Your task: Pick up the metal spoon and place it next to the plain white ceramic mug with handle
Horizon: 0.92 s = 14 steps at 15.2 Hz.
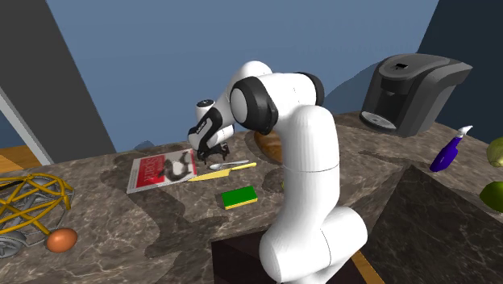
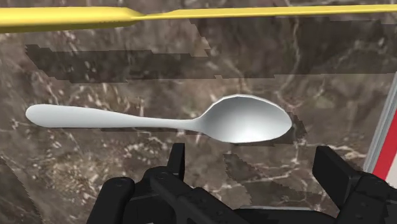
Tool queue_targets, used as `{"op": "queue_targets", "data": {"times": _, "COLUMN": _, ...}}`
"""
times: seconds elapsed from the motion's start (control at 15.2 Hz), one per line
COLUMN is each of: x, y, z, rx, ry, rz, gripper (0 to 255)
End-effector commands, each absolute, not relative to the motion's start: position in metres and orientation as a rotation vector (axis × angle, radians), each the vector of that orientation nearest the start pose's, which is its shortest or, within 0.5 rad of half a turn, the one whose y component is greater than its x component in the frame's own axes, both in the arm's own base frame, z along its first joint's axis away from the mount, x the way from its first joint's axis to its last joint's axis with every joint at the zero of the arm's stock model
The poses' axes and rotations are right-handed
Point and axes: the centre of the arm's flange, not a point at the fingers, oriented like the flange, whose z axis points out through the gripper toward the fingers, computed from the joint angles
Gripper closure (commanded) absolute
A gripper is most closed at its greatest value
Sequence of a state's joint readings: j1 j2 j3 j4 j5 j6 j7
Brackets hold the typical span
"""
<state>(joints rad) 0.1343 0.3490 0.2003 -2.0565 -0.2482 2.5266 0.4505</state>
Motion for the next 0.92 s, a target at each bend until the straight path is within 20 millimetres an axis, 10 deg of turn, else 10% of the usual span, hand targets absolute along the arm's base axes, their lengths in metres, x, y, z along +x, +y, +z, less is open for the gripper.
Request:
{"op": "queue_targets", "data": {"times": 0.0, "x": 0.5736, "y": 0.1984, "z": 0.2708, "rx": -3.162, "ry": -0.097, "rz": -0.249, "gripper": 0}}
{"op": "queue_targets", "data": {"times": 0.59, "x": 0.5749, "y": 0.1982, "z": 0.2626, "rx": -3.162, "ry": -0.097, "rz": -0.249, "gripper": 0}}
{"op": "queue_targets", "data": {"times": 0.66, "x": 0.5749, "y": 0.1982, "z": 0.2626, "rx": -3.162, "ry": -0.097, "rz": -0.249, "gripper": 255}}
{"op": "queue_targets", "data": {"times": 0.86, "x": 0.5749, "y": 0.1982, "z": 0.2626, "rx": -3.162, "ry": -0.097, "rz": -0.249, "gripper": 255}}
